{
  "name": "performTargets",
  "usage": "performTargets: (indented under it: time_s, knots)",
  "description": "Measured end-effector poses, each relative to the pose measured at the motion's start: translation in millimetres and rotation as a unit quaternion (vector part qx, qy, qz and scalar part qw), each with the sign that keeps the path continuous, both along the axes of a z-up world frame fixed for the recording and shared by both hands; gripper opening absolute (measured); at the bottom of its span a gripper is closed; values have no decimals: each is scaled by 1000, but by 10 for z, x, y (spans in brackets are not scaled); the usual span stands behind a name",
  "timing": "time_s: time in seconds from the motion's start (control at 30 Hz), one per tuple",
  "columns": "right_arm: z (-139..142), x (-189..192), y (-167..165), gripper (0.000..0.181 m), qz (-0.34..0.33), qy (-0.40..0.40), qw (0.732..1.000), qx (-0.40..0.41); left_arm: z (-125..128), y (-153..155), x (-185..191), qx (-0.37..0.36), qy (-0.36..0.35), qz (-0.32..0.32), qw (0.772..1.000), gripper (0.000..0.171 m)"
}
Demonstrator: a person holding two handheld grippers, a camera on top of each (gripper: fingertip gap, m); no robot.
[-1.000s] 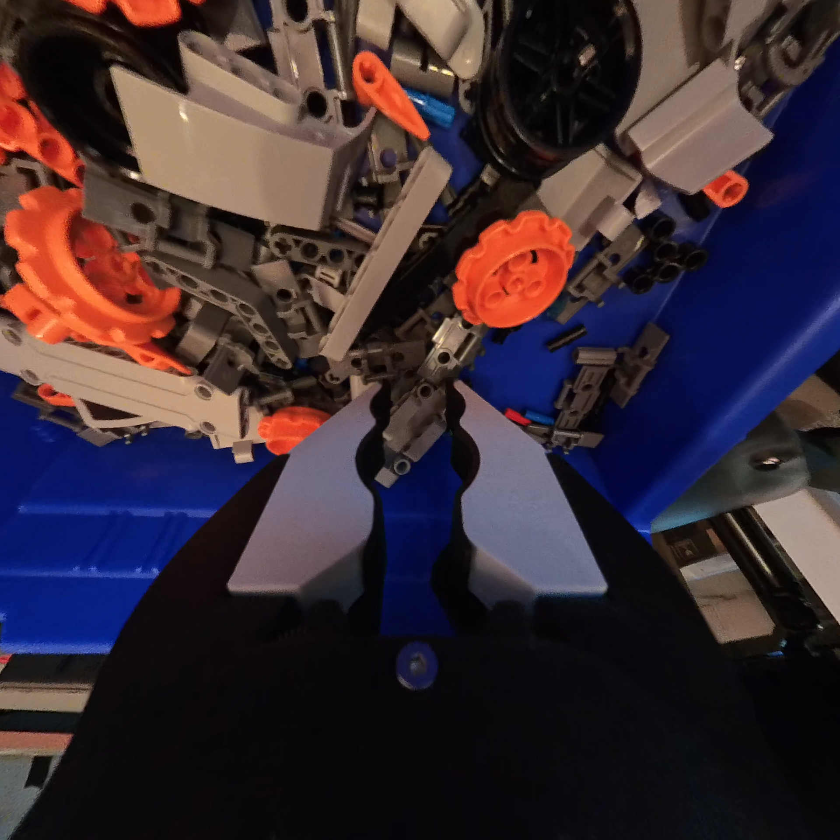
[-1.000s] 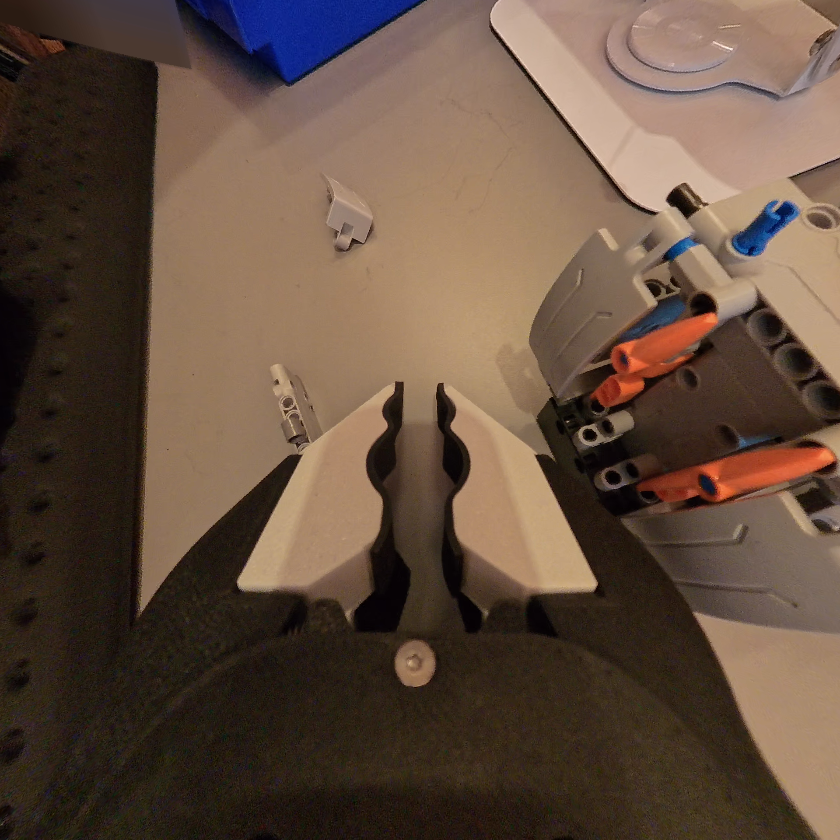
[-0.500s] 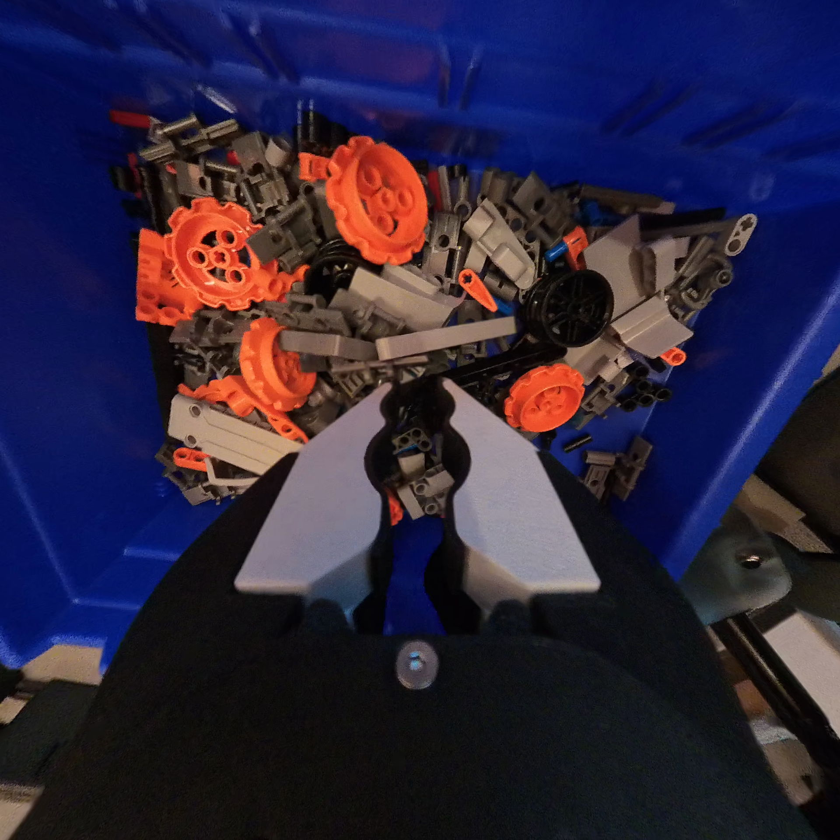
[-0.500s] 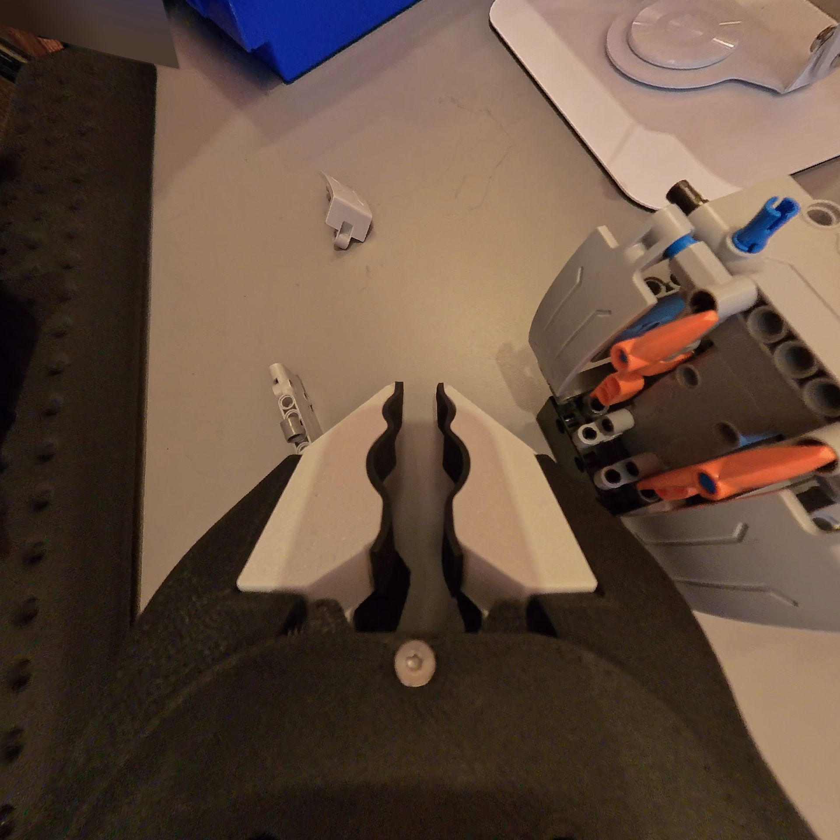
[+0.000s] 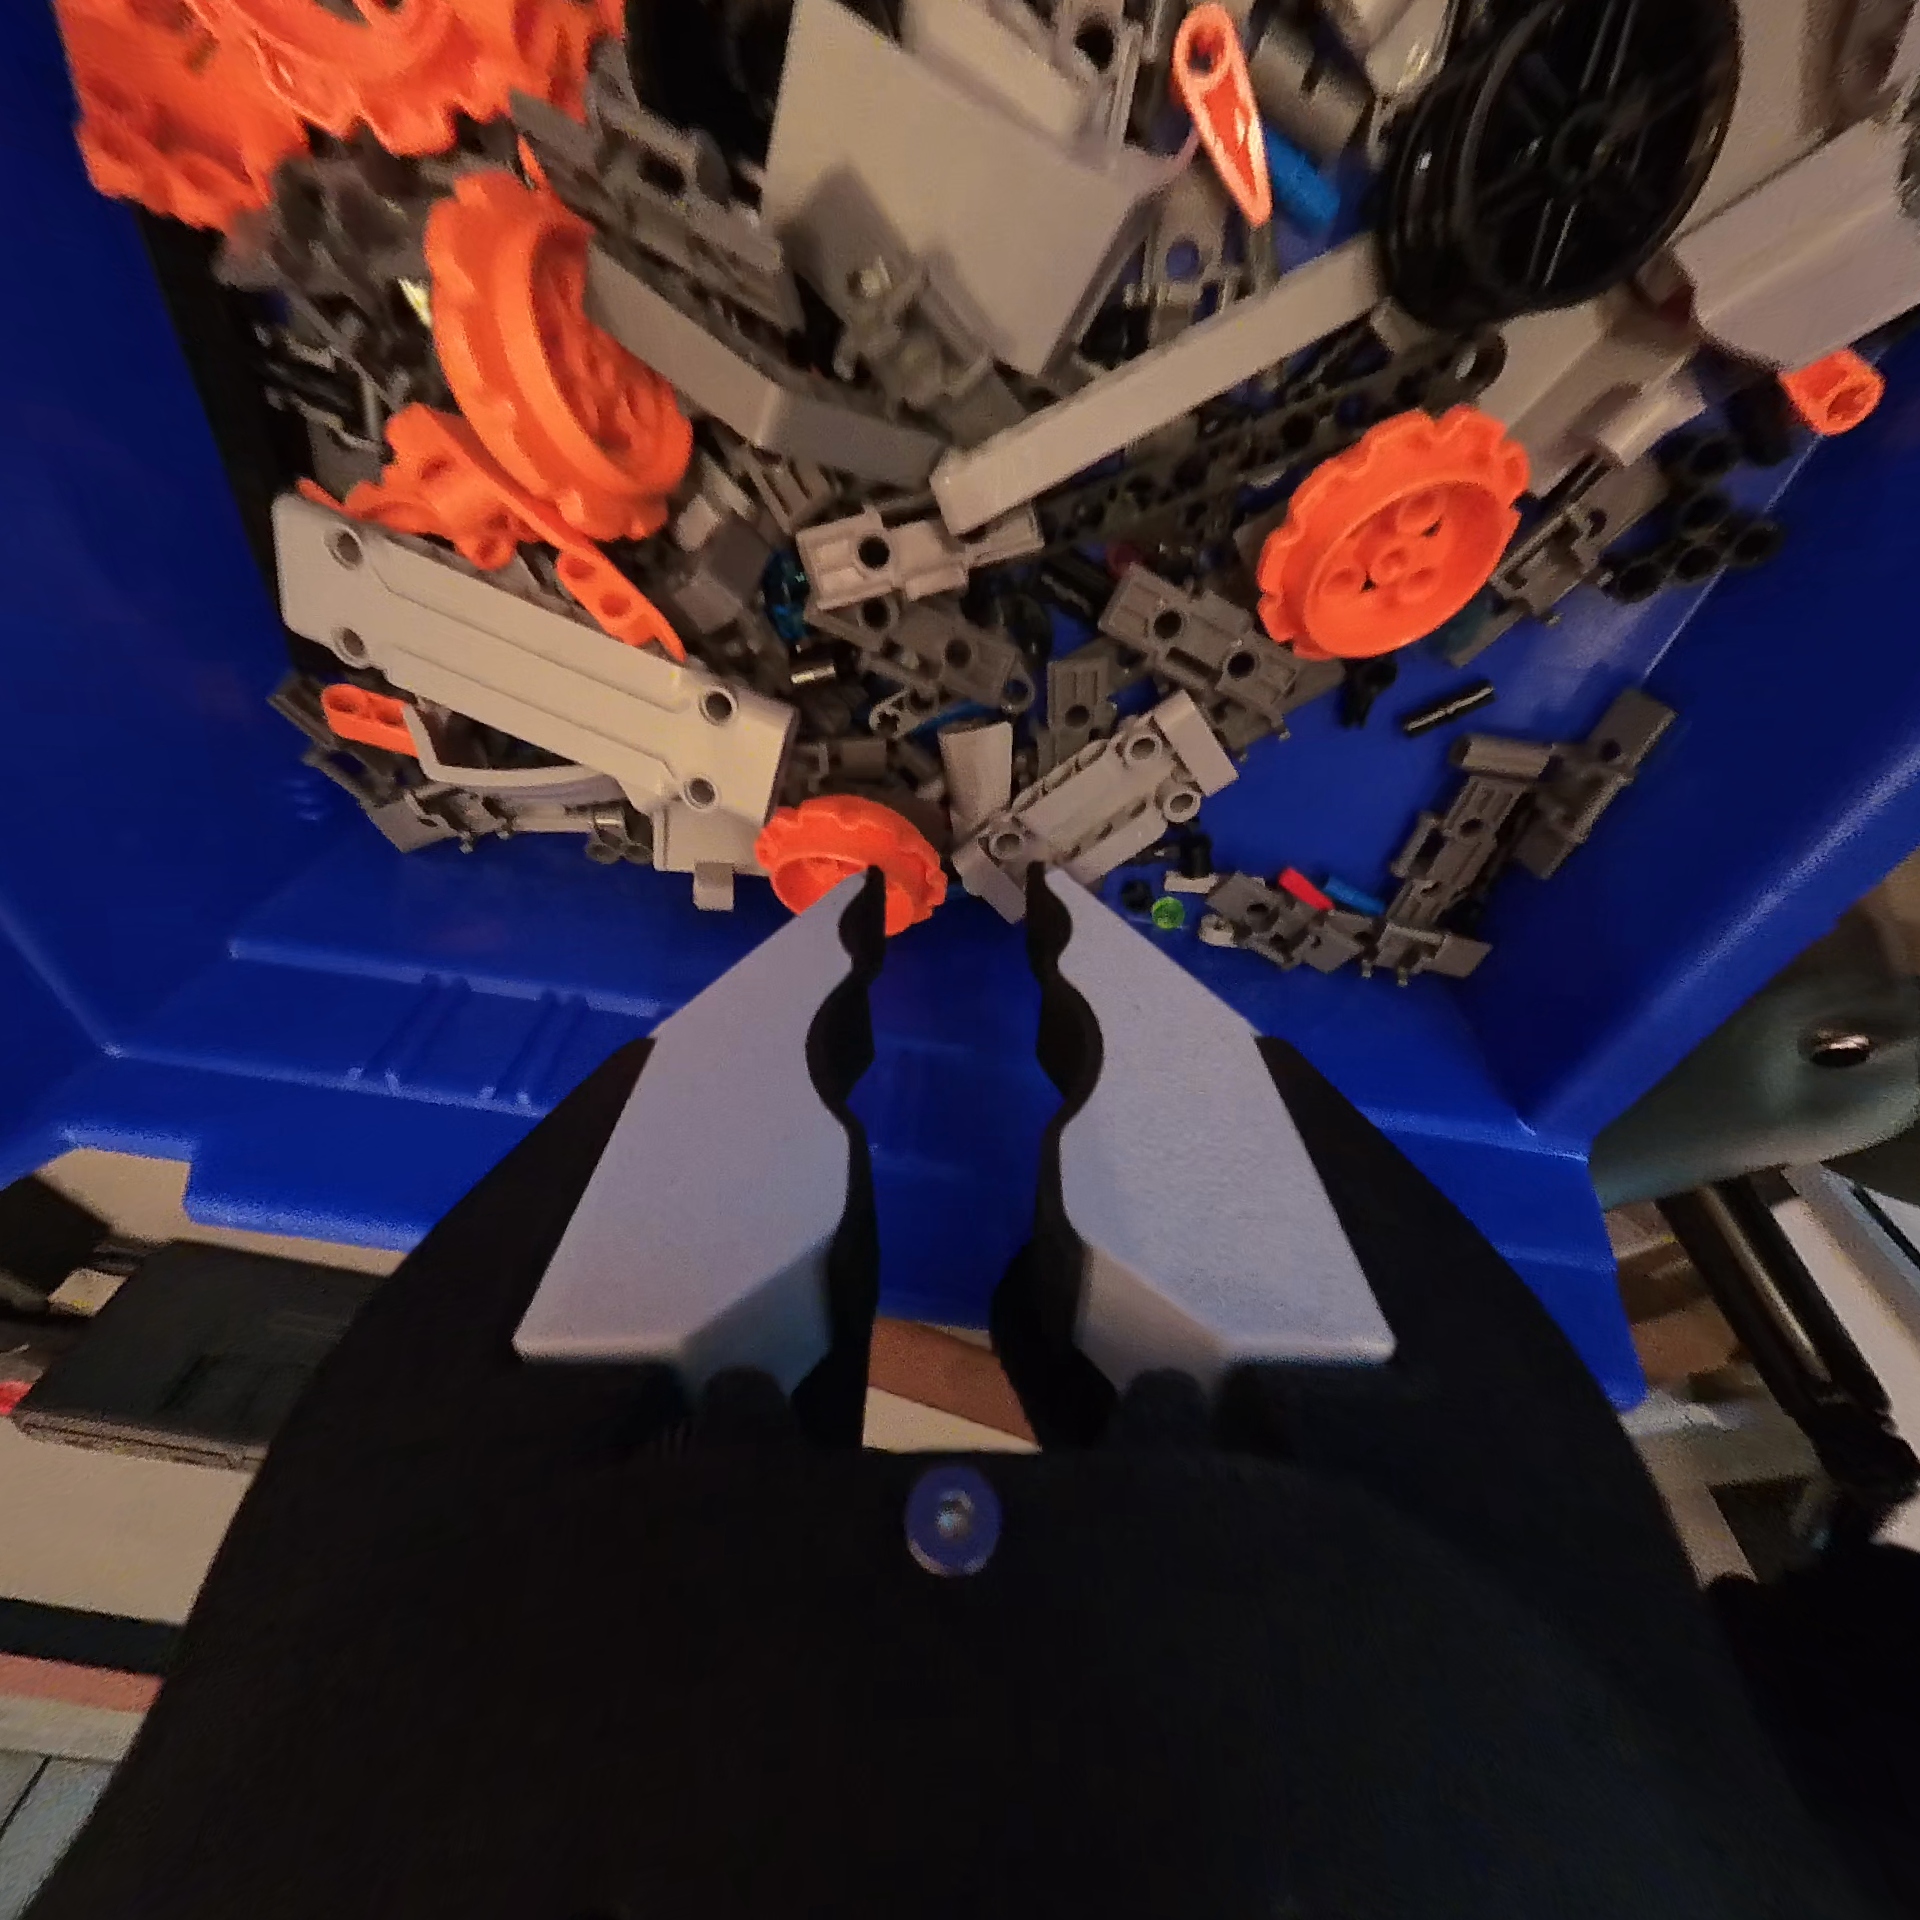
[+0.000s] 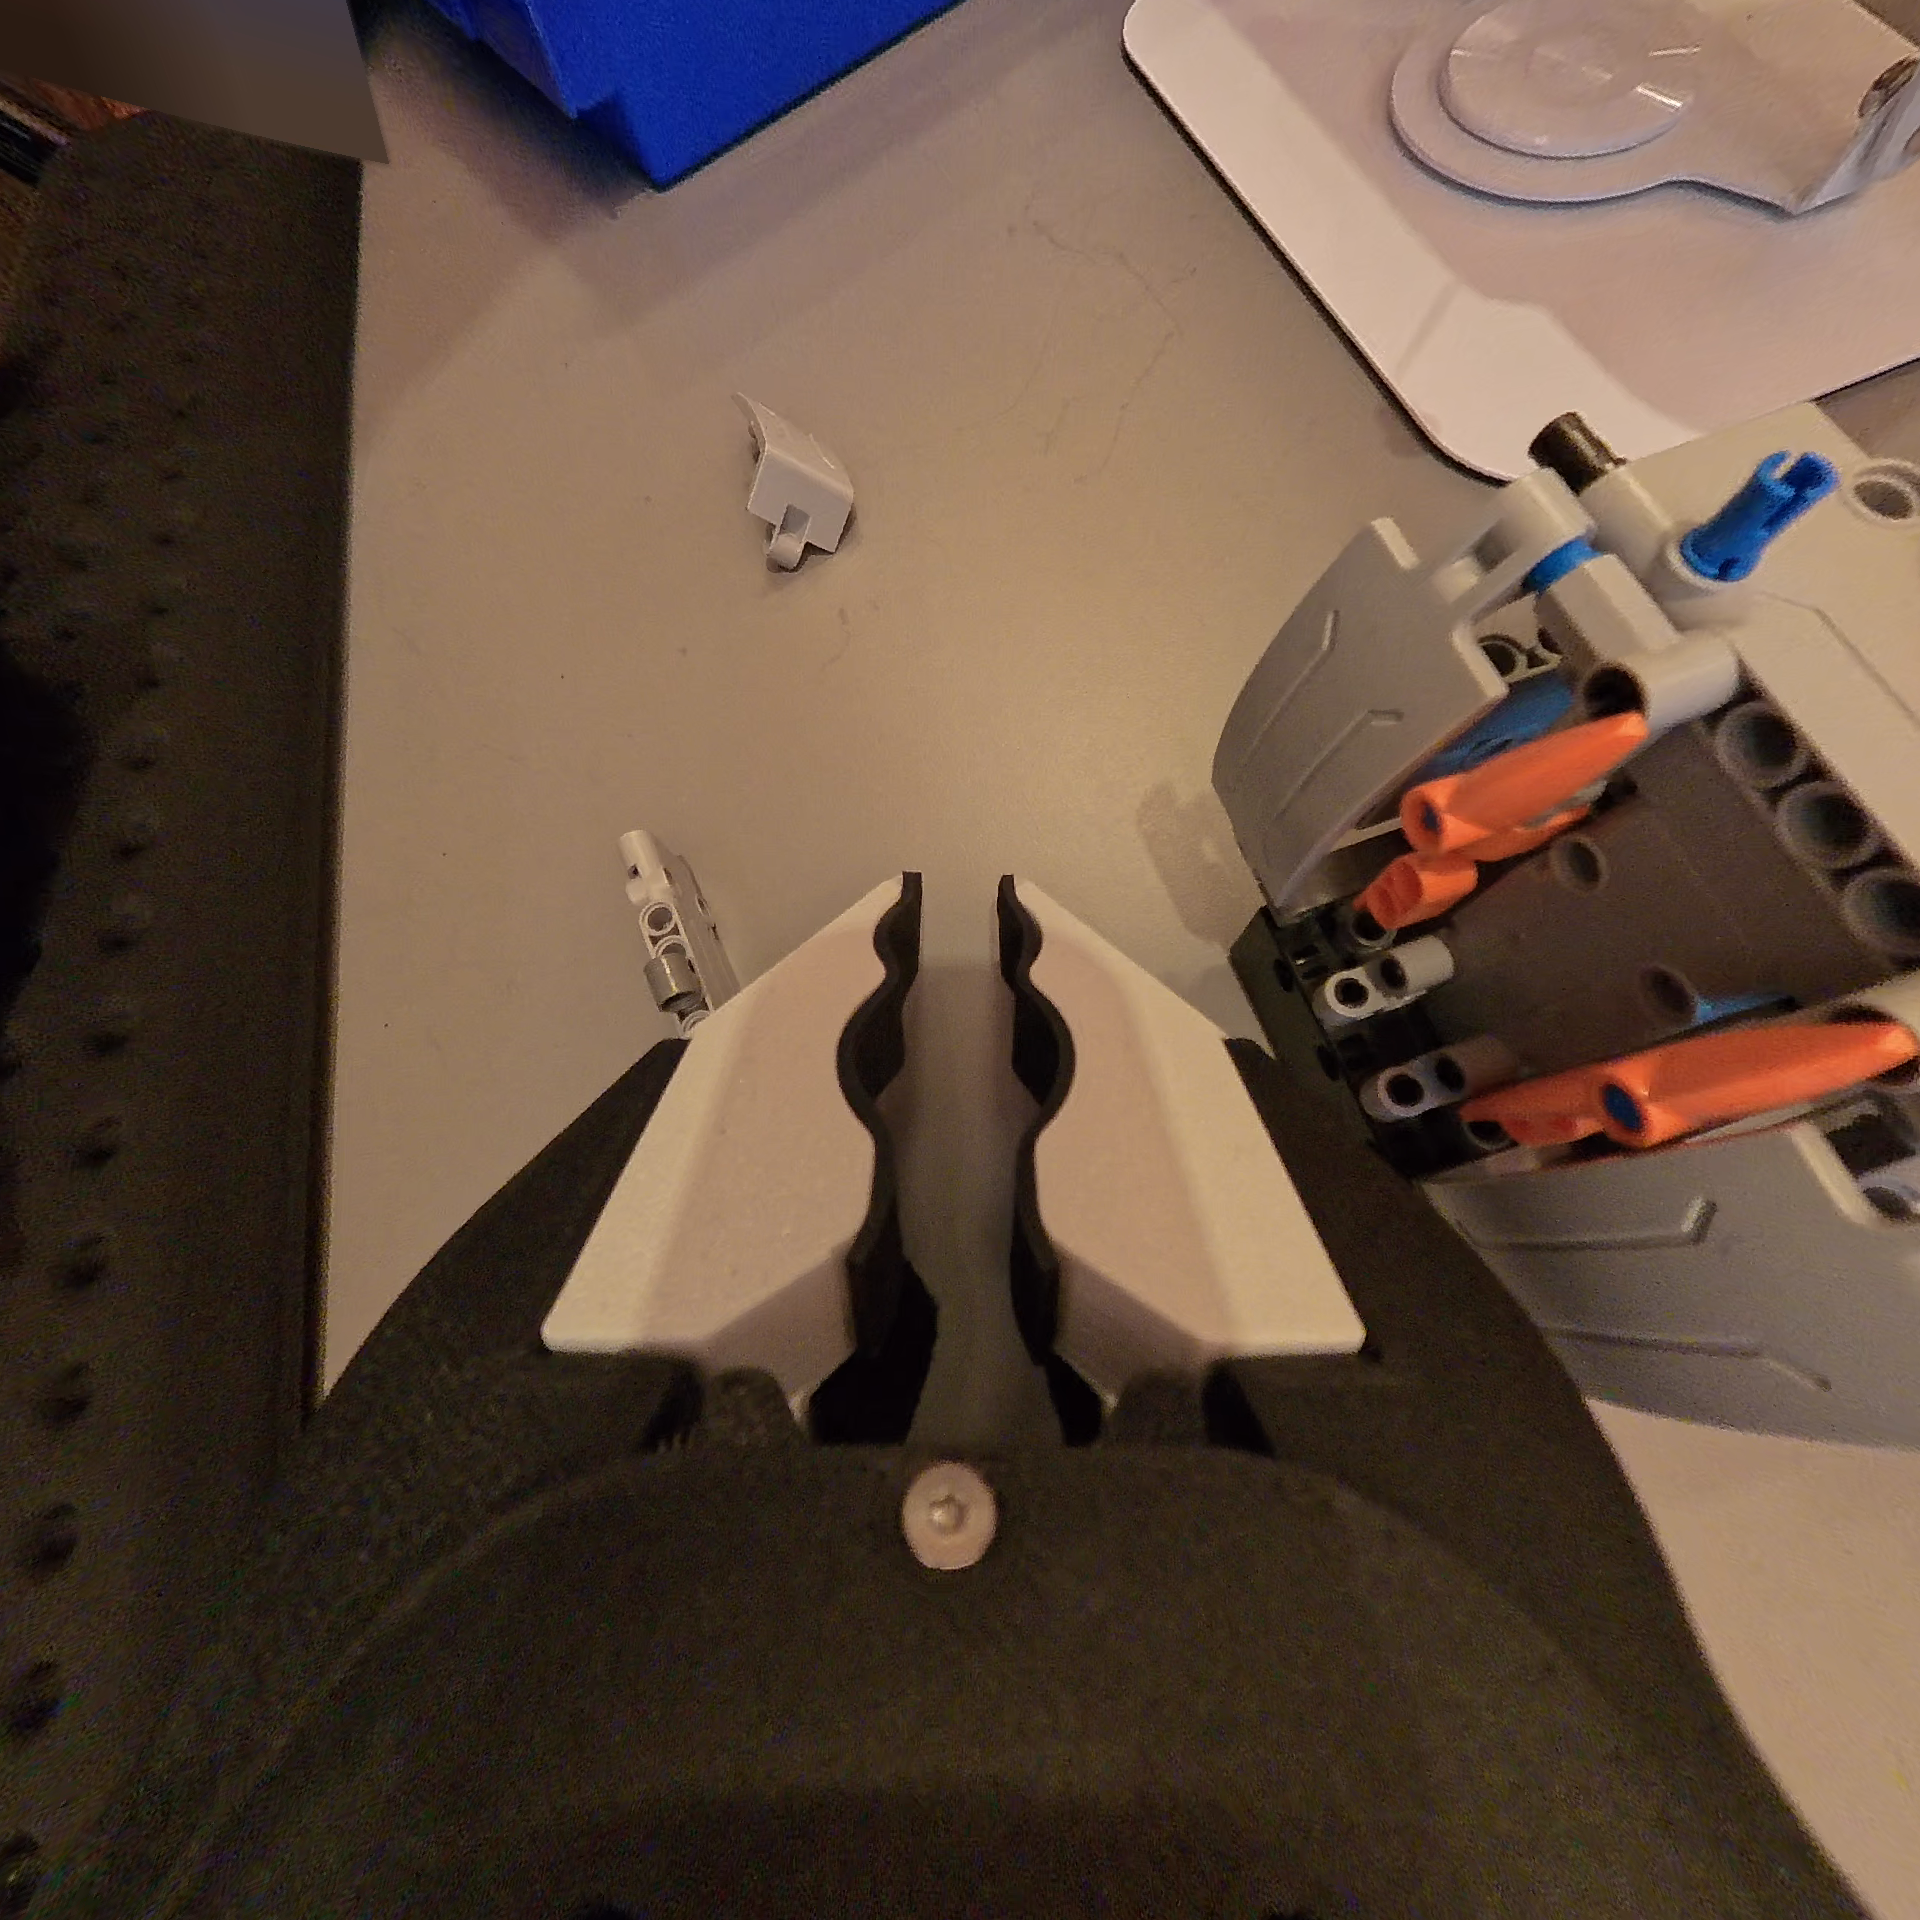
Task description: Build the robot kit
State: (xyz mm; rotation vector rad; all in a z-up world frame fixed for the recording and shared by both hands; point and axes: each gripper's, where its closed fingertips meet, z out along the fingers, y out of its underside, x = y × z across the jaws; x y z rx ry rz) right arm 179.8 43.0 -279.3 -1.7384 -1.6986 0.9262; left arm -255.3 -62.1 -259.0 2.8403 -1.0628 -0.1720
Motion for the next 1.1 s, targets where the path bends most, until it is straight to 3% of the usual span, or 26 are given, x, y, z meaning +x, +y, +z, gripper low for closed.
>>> performTargets:
  time_s: [0.3, 0.7, 1.1]
  knots:
    - [2, 0, -10, 13, 2, 1, 1000, -1, -224, -187, 19, -107, 40, 11, 993, 30]
    - [-8, -2, -13, 13, 3, 0, 1000, -6, -87, 473, 287, 38, -40, -16, 998, 22]
    - [-3, -4, -15, 13, 3, 1, 1000, -6, -41, 547, 384, 65, -56, -31, 996, 20]
